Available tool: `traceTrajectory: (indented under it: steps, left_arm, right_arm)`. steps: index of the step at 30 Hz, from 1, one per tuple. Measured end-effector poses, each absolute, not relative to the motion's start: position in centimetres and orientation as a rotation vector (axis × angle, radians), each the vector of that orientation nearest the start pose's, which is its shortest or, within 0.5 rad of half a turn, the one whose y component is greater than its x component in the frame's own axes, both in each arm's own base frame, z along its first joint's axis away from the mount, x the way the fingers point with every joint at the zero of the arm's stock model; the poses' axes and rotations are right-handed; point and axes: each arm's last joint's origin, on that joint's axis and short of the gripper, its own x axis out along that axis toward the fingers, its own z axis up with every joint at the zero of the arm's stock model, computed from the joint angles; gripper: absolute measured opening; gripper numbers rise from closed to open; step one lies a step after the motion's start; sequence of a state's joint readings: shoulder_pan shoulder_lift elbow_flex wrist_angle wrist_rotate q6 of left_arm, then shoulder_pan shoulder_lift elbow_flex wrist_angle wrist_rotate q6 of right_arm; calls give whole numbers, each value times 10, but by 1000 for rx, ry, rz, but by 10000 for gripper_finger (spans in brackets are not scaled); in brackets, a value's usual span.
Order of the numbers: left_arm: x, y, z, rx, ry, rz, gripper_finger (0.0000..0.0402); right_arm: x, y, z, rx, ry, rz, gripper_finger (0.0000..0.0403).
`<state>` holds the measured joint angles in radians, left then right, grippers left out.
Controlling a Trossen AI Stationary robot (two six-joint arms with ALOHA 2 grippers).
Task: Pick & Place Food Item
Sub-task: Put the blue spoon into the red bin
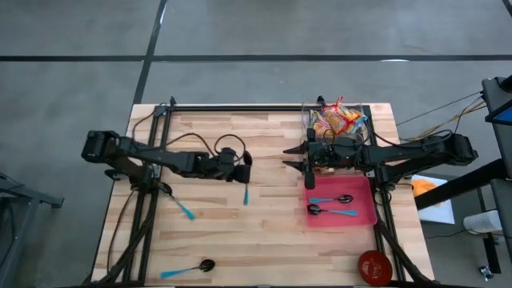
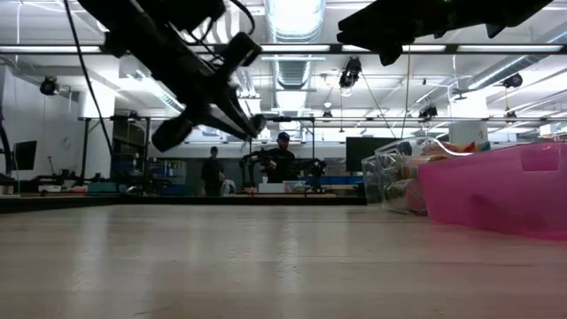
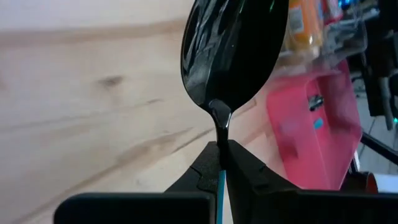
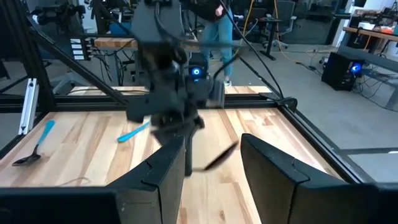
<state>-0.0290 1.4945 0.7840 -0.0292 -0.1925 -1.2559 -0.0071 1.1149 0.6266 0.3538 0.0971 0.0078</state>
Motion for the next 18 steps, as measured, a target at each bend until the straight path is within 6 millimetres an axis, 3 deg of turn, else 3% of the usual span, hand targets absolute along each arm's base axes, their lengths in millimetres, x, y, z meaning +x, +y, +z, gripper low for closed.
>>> traceTrajectory:
  steps: [7,14,18]
  left_arm:
    - [340,-9,161,-1208,600,519,11]
    - [401,-18,157,-1257,650,398,11]
    - [422,-28,151,-1274,666,367,11]
  right_arm:
    - [244,-4,265,1,140,-104,156]
    - [244,-5,265,1,140,-104,156]
    - [244,-4,265,1,140,-104,156]
